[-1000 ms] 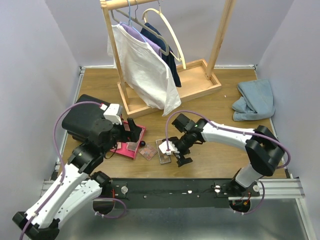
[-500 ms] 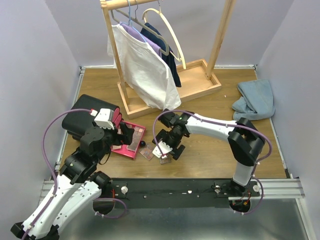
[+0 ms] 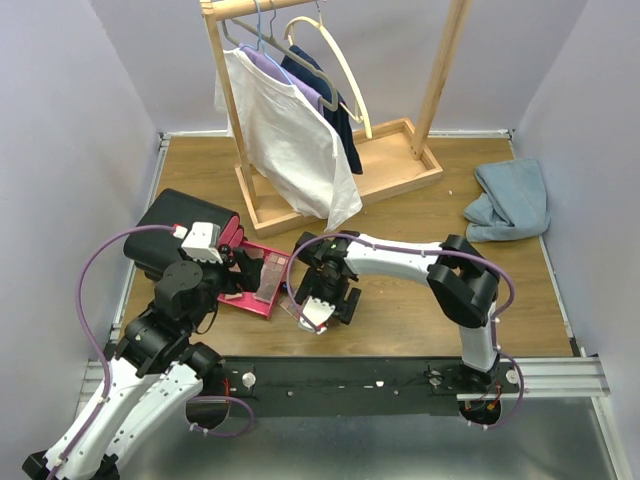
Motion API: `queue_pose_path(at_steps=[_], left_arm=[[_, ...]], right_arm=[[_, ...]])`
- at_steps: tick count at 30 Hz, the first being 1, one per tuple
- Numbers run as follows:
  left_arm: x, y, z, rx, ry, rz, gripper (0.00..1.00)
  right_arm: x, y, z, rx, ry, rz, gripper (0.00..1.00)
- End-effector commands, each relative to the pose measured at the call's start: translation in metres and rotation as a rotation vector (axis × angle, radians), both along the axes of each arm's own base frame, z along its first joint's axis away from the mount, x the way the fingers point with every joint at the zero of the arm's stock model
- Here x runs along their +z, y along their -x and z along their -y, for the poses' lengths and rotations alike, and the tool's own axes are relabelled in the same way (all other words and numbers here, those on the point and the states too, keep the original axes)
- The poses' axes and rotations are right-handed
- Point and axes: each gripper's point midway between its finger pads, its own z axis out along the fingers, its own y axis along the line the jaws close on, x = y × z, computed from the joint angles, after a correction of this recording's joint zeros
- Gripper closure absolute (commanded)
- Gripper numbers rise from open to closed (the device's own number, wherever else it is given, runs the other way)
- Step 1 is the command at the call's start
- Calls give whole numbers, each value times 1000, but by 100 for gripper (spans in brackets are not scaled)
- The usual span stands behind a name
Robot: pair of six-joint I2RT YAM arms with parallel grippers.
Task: Organize the makeup
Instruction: Pick up the makeup from the center of the board.
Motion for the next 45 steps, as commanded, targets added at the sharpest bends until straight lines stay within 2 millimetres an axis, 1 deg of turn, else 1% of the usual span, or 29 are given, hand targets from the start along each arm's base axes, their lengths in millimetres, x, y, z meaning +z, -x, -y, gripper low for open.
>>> queue_pose_path(at_steps=[1,7,10,13,14,15,16,17,19,20,22,23,24,25,26,28,29,30,32,33,34,35,37,38,40,41,42,44,45], left_arm=[[-2,0,-4,19,1,-1,1],[-2,1,-4,17,4,3,1],[0,1,-4,17,7,9,1],[1,2,-4,14,10,12,1],[1,2,-4,13,12,12,1],[1,2,-3,9,13,14,1],[2,2,-4,9,15,17,1],[2,3,-3,6,15,17,1],[3,3,-3,5,19,21,1],[3,3,-3,4,20,22,1],[4,4,-3,1,23,24,1],[3,4,-3,0,22,25,1],[4,4,-2,-1,26,28,1],[4,4,-2,-2,26,28,1],[5,4,-2,-3,26,29,1],[5,5,-3,-1,27,29,1],[5,5,-3,1,28,32,1],[6,5,-4,4,30,33,1],[7,5,-5,10,33,38,1],[8,5,-5,12,33,40,1],[9,5,-7,18,37,46,1],[10,6,-9,23,36,49,1],[12,7,-12,41,44,59,1],[13,7,-14,48,50,65,1],[18,9,-18,65,64,84,1],[19,10,-20,70,66,89,1],[21,10,-21,78,72,99,1],[25,12,-25,90,86,120,1],[26,13,-26,91,90,125,1]], right_arm=[[-10,-4,1,50,77,30,0],[-22,-4,4,43,130,13,2],[-29,-4,13,18,173,8,7],[-34,-2,27,-24,224,14,17],[-36,-1,32,-39,240,17,23],[-36,0,35,-55,246,14,26],[-37,5,44,-81,264,4,29],[-37,7,48,-92,264,3,33],[-40,14,58,-121,278,-9,37],[-41,19,65,-130,278,-12,42],[-41,25,70,-163,273,-26,47],[-42,27,72,-173,265,-26,52],[-42,32,79,-183,264,-35,55],[-43,35,82,-201,261,-40,58],[-43,37,81,-212,249,-47,64],[-38,41,80,-255,227,-63,70],[-36,41,77,-271,209,-63,76],[-34,41,75,-289,197,-63,80],[-21,34,66,-340,158,-47,87],[-15,30,62,-357,147,-35,89],[0,22,50,-382,103,-18,90],[8,20,46,-389,91,-13,91],[26,11,35,-398,46,13,91],[43,4,23,-399,-1,30,91],[60,-6,12,-399,-41,64,91],[73,-12,2,-396,-70,85,91],[79,-20,-1,-398,-78,121,91],[89,-29,-10,-380,-91,166,91],[97,-36,-18,-379,-110,196,91]])
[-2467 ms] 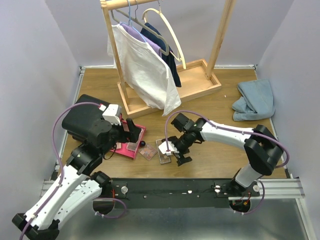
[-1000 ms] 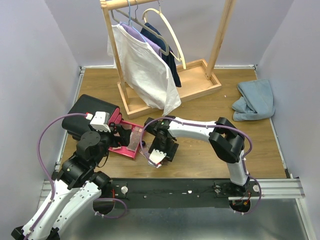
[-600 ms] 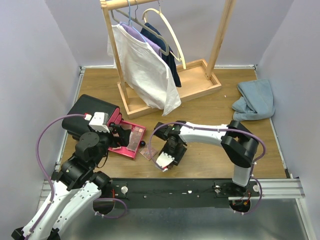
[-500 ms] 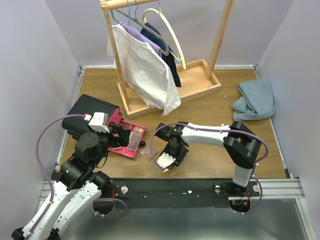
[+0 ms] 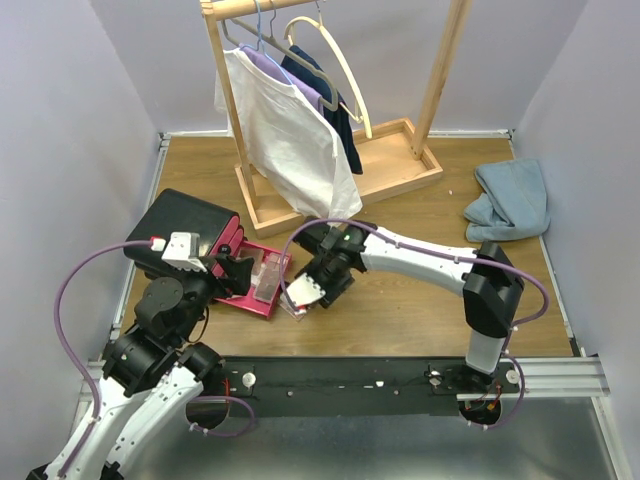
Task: Organize the makeup
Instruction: Pick up the makeup from the center of the board, then place the makeup in the drawer.
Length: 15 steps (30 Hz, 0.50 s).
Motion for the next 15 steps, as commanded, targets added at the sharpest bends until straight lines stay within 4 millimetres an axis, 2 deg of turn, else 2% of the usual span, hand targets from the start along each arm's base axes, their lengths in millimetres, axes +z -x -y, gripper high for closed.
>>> queue_pose_path(at_steps=[1,9,10,11,15], left_arm=[[7,2,-14,63,24,38,1],[9,4,-18,75,31,49,1],[9,4,-18,75,31,50,1],[9,4,-18,77,34,50,1],[11,4,-21,88,39,58,1]], right_arm=[[45,-26,-31,13,-65,140,91],[64,-60,-92,47,-99,374,91],[55,-60,-100,67,-85,382,90],[66,-63,-112,72,-114,408,90],[60,-62,-134,124,-107,458,89]])
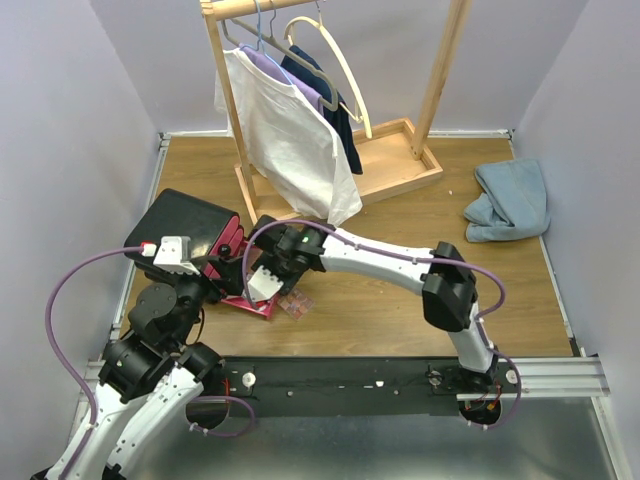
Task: Organize the makeup
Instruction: Place the makeup in the drawer.
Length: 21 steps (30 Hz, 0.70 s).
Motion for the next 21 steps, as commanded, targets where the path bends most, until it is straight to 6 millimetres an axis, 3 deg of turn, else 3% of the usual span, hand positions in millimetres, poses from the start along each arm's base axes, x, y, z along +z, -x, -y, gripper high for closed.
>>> queue_pose_path(at_steps=[1,13,16,20,21], left_arm=[[0,0,-8,43,11,7,1],[0,-1,-7,36,6,4,1],[0,0,-7,36,7,6,1],[-1,-1,-7,36,3,1,1],[-1,-1,-7,36,3,1,1]], right_arm=[[10,-7,-35,67,-1,144,88],[-31,3,-51,141,44,118,75],[-34,3,-54,154,43,118,65],[-35,9,-54,175,47,101,36],[-34,9,-53,177,50,100,33]])
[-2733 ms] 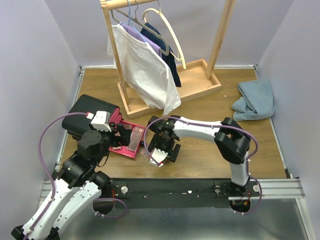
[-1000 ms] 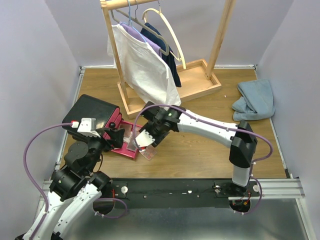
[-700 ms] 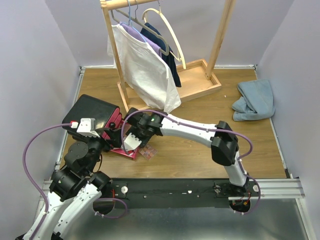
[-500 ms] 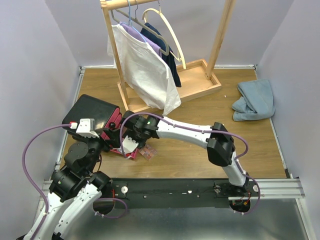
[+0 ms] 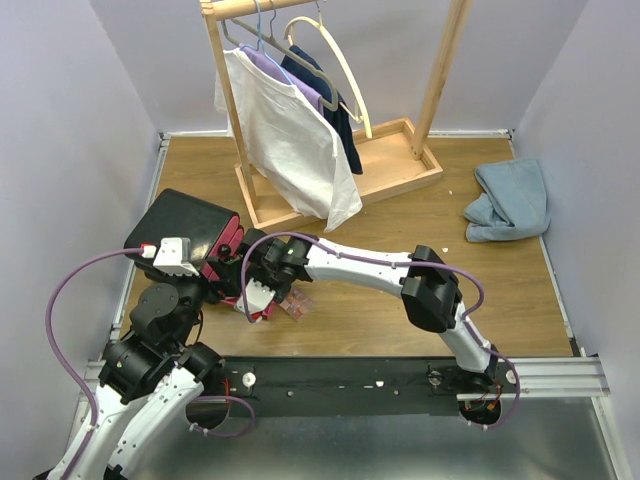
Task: Organize the makeup
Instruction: Place the makeup in the drawer.
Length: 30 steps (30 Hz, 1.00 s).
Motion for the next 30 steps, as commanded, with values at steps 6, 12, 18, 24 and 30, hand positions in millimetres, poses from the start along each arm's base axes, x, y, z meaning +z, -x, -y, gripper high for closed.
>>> queue_pose_path(at_steps=[6,12,18,24,30], left_arm=[[9,-3,4,-7,31,31,1],[7,-4,6,-14,27,22,1],[5,-5,8,-20,22,13,1],[4,-5,9,-24,23,8,1],[3,-6,9,-21,21,2,1]], right_arm=[[13,11,-7,18,-28,-2,21],[39,20,-2,-37,-87,-54,20],[54,18,10,-138,-168,-129,41],[35,-8,23,-236,-218,-204,61],[9,-37,26,-308,-232,-203,71]])
